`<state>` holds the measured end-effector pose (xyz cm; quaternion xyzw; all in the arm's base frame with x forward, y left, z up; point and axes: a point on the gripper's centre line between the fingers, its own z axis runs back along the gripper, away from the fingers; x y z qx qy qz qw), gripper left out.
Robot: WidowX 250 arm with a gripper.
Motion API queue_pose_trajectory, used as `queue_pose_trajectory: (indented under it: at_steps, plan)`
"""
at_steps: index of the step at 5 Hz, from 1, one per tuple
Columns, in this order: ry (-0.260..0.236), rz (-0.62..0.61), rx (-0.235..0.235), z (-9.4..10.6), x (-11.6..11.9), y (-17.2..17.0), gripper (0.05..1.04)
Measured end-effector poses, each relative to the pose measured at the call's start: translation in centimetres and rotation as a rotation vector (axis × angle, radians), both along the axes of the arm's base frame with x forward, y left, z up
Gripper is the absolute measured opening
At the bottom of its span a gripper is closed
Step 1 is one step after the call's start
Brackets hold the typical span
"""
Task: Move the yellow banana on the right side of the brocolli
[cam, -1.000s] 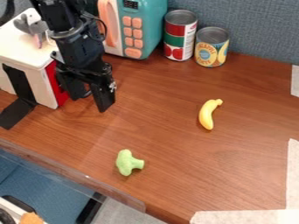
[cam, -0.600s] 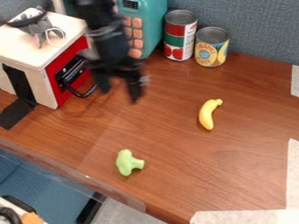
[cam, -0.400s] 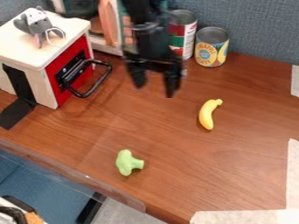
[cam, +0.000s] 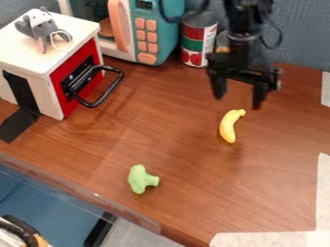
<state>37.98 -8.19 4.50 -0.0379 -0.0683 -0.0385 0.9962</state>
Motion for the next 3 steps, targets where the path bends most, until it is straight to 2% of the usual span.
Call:
queue_pose_trajectory:
  at_steps: [1, 3]
  plan:
    - [0.044, 0.022, 0.044, -2.1, 0.3, -1.0, 1.001]
    - [0.084, 0.076, 0.088, -4.5, -0.4, 0.6, 1.0]
